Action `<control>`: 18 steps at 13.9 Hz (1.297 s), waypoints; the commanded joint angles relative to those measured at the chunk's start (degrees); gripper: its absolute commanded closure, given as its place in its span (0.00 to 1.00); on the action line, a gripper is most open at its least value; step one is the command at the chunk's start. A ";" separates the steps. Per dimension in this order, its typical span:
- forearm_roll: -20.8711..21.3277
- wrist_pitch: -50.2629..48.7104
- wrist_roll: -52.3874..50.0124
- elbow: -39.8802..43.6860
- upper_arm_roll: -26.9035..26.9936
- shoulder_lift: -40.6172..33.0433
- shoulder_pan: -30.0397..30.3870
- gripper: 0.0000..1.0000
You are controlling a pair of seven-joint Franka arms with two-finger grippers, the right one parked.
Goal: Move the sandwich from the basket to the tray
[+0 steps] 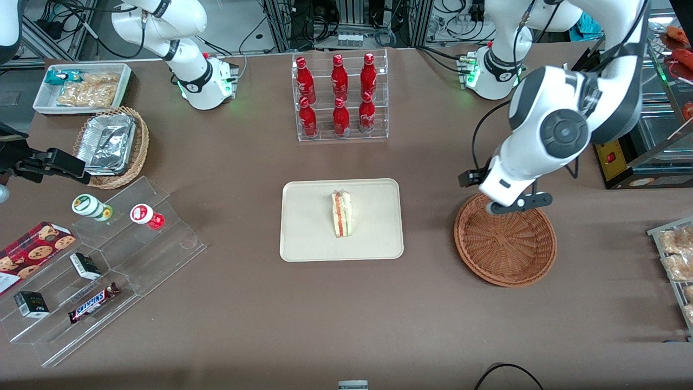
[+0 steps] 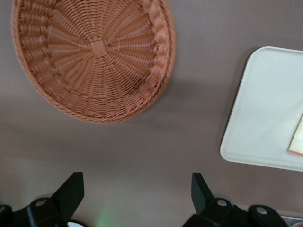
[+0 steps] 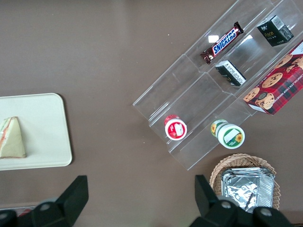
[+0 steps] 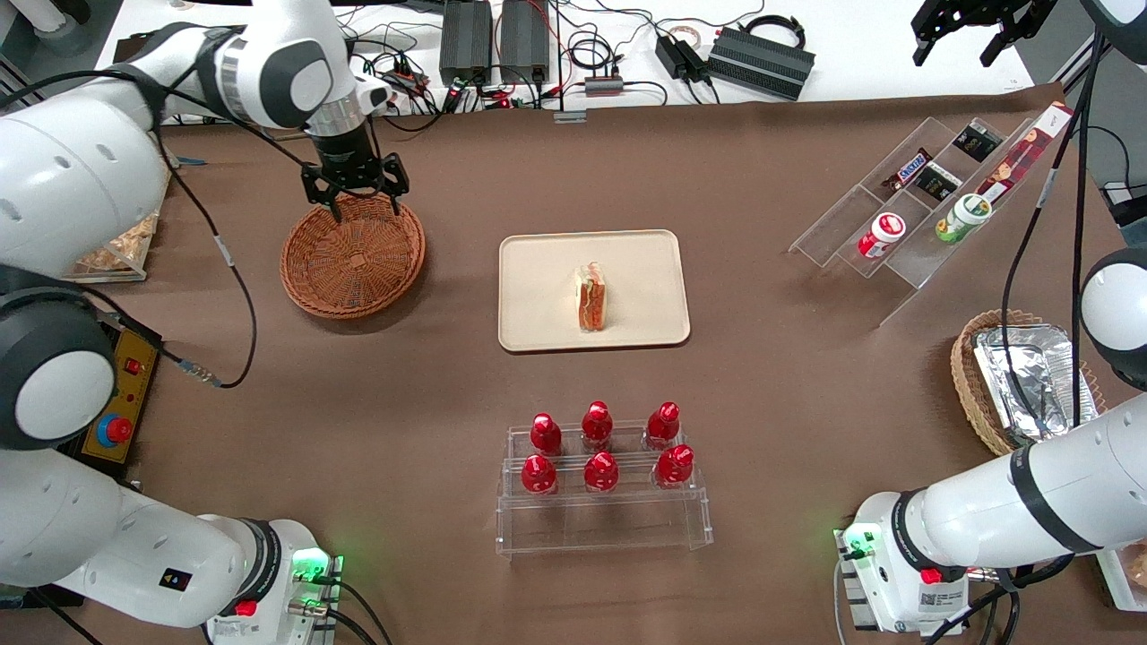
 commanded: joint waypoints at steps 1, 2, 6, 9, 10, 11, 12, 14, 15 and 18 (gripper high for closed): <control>0.92 -3.90 5.71 -2.77 -3.04 -5.94 6.80 0.00; 0.92 -4.88 9.04 -2.41 -4.80 -6.73 10.39 0.00; 0.83 -8.48 18.54 -1.10 -7.63 -9.72 17.79 0.00; 0.92 -10.60 23.65 2.94 -7.11 -10.08 19.30 0.00; 1.18 -10.69 23.58 4.17 -6.58 -10.16 19.39 0.00; 2.23 -10.60 23.49 5.23 -5.71 -10.25 19.31 0.00; 4.24 -10.60 23.49 6.45 -5.44 -10.17 19.31 0.00; 5.05 -10.25 23.66 7.95 -5.00 -9.73 19.31 0.00; 5.05 -10.08 23.75 9.01 -4.65 -9.55 19.31 0.00; 5.05 -10.08 23.49 11.12 -4.29 -8.94 19.31 0.00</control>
